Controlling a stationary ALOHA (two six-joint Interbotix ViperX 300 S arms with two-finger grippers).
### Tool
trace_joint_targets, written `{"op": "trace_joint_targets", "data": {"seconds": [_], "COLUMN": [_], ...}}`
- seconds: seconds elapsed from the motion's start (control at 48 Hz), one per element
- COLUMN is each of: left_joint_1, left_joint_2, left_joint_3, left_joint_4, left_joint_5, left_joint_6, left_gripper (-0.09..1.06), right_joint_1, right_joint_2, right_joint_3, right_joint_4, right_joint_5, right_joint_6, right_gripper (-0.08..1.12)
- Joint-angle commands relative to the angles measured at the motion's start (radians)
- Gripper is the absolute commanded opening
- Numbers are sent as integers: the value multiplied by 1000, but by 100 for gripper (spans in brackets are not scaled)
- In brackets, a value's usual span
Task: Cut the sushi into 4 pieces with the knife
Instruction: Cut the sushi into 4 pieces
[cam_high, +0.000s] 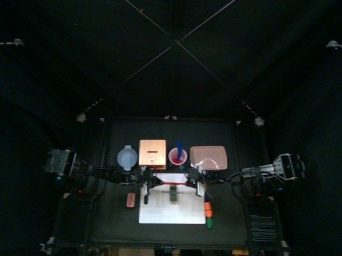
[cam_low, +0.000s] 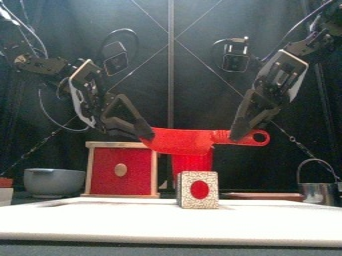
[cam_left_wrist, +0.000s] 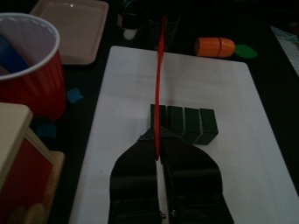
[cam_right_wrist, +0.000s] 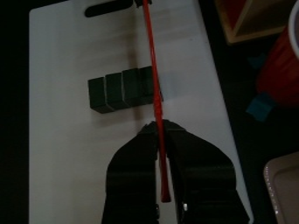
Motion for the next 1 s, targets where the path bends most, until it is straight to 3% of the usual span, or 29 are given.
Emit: {"op": "trace_joint_targets", "data": {"seconds": [0.021, 0.208, 1.0], "left_joint_1": [-14, -43, -38], "left_joint_2": [6, 28, 84], "left_joint_3": [-28, -23, -32], "left_joint_4": [-35, -41, -54], "left_joint_5": [-11, -11, -11], "left_joint_6": [-2, -2, 46], "left_gripper": [14, 14, 14], "right_joint_1": [12, 14, 18], "right_joint_2": [-9, 5, 92], "right_joint_3": [-31, -40, -43], "right_joint_4": [5, 2, 2], "right_joint_5": [3, 20, 21], "right_joint_6": [3, 3, 2], "right_gripper": [4, 4, 4]}}
